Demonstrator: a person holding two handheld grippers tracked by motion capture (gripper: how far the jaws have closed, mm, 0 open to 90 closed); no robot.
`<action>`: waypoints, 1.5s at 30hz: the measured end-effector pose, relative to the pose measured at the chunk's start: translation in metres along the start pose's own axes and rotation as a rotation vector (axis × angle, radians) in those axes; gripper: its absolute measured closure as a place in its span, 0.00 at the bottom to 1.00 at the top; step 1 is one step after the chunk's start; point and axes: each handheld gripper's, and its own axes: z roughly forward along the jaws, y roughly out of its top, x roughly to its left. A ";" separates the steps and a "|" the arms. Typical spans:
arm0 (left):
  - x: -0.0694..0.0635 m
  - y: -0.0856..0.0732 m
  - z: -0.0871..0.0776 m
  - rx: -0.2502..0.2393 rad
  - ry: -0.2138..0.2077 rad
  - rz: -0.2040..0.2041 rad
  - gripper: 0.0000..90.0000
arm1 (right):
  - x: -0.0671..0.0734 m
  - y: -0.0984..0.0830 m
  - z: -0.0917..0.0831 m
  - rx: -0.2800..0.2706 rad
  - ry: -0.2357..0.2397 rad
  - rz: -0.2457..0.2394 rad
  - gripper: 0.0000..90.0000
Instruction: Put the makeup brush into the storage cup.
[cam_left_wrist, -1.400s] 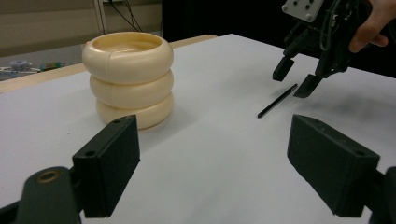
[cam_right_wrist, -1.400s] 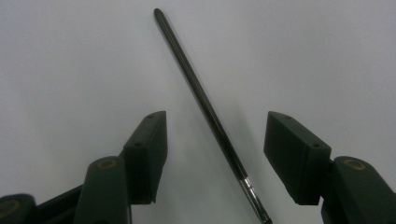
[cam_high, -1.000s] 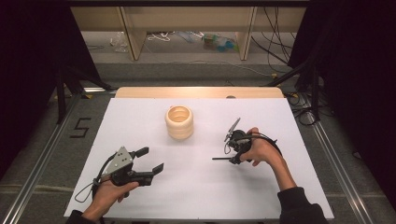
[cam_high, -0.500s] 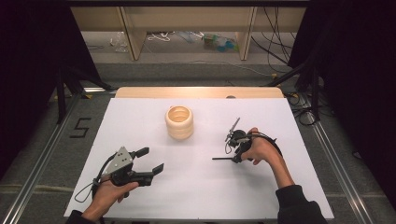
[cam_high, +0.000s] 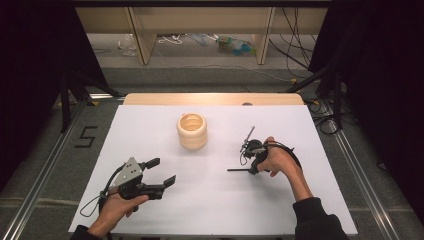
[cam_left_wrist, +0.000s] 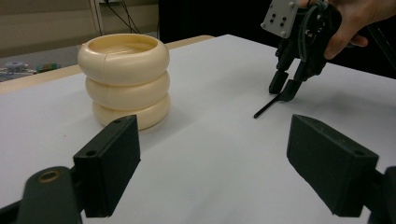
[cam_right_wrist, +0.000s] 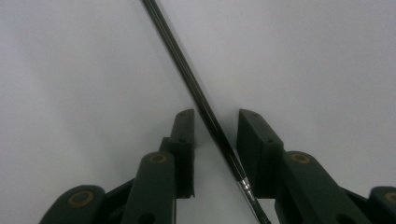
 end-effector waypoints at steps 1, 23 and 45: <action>0.000 0.000 0.000 0.000 0.000 0.000 0.19 | 0.000 0.000 0.000 -0.002 -0.002 -0.009 0.77; 0.000 0.000 0.000 0.003 -0.002 0.004 0.20 | 0.005 0.006 0.000 0.043 -0.003 -0.023 0.90; 0.000 0.000 0.001 -0.007 -0.008 -0.009 0.20 | 0.007 0.005 -0.003 0.026 -0.008 -0.069 0.95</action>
